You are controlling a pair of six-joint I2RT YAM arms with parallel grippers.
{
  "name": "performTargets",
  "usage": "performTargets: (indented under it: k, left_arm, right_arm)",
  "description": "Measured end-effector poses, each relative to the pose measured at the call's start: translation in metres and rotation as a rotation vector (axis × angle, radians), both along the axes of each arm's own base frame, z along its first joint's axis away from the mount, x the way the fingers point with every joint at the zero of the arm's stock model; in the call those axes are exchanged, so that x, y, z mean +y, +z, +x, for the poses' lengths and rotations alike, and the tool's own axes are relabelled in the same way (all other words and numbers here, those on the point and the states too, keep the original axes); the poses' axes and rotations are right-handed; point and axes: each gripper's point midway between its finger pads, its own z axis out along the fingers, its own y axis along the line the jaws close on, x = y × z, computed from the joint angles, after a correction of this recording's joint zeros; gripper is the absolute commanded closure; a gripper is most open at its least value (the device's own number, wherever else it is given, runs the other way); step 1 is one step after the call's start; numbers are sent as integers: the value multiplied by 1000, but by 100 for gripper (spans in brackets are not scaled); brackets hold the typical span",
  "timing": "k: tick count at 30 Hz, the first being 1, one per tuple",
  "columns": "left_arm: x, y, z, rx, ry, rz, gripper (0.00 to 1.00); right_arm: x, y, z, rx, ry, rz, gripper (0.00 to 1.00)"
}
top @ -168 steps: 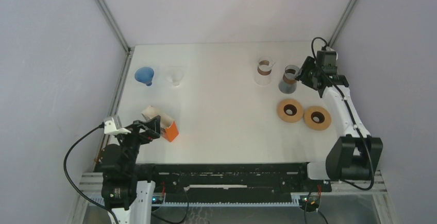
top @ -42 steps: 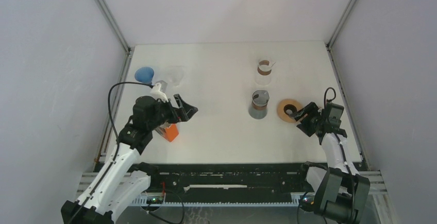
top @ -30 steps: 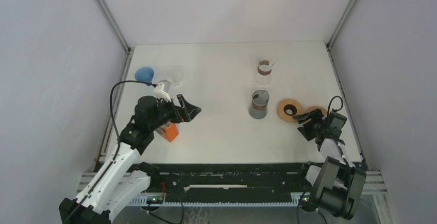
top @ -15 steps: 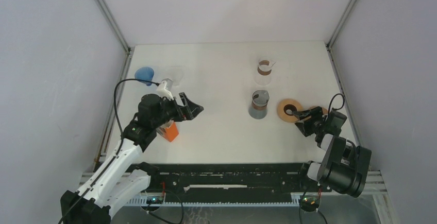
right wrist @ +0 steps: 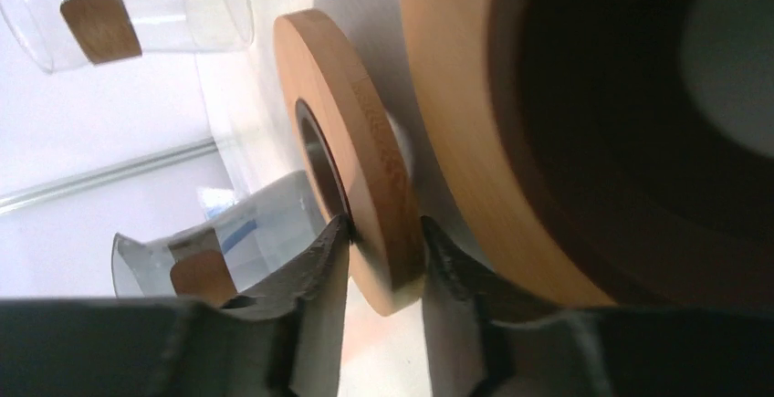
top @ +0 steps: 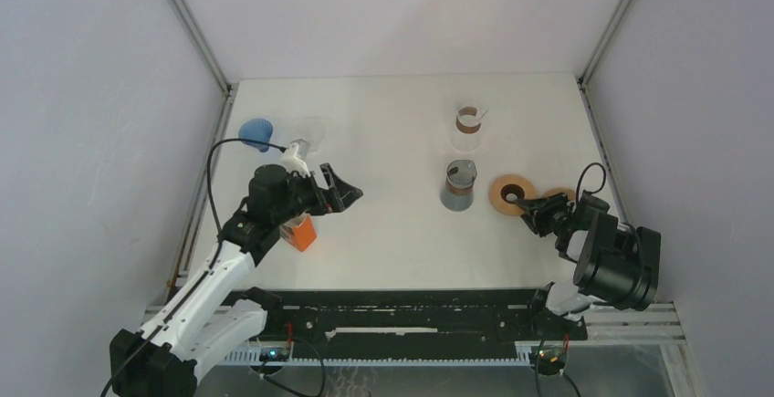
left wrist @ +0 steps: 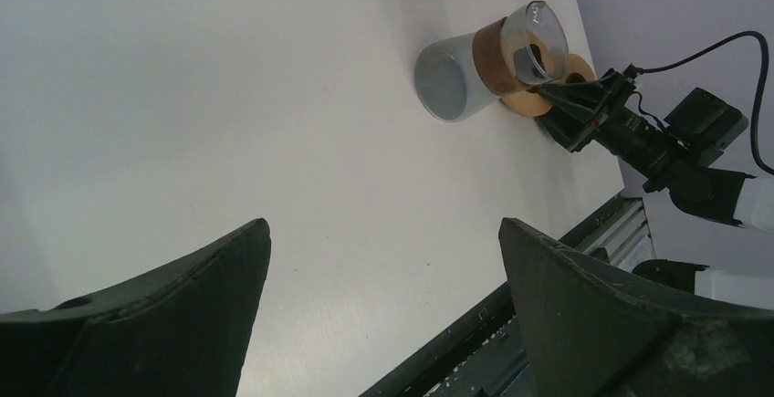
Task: Place the coffee filter in the dripper
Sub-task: Pick up the connecting ring from the center of the board, then place the connecting ring onto the coffee server.
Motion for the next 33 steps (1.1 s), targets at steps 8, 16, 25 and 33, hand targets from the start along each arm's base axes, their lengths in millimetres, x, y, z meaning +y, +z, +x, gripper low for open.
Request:
performTargets:
  k: [8,16,25,33]
  left_arm:
    - [-3,-1,4,6,1,-10,0]
    - [-9,16,13,-12,12,-65,0]
    - [-15,32,22,-22,36,-138,0]
    - [-26,76,35,-72,33,-208,0]
  right_arm:
    - [11,22,8,-79,53,22,97]
    - [10,46,4,-95,49,-2,100]
    - [6,116,10,-261,61,-47,100]
    - [31,161,3,-357,117,11,100]
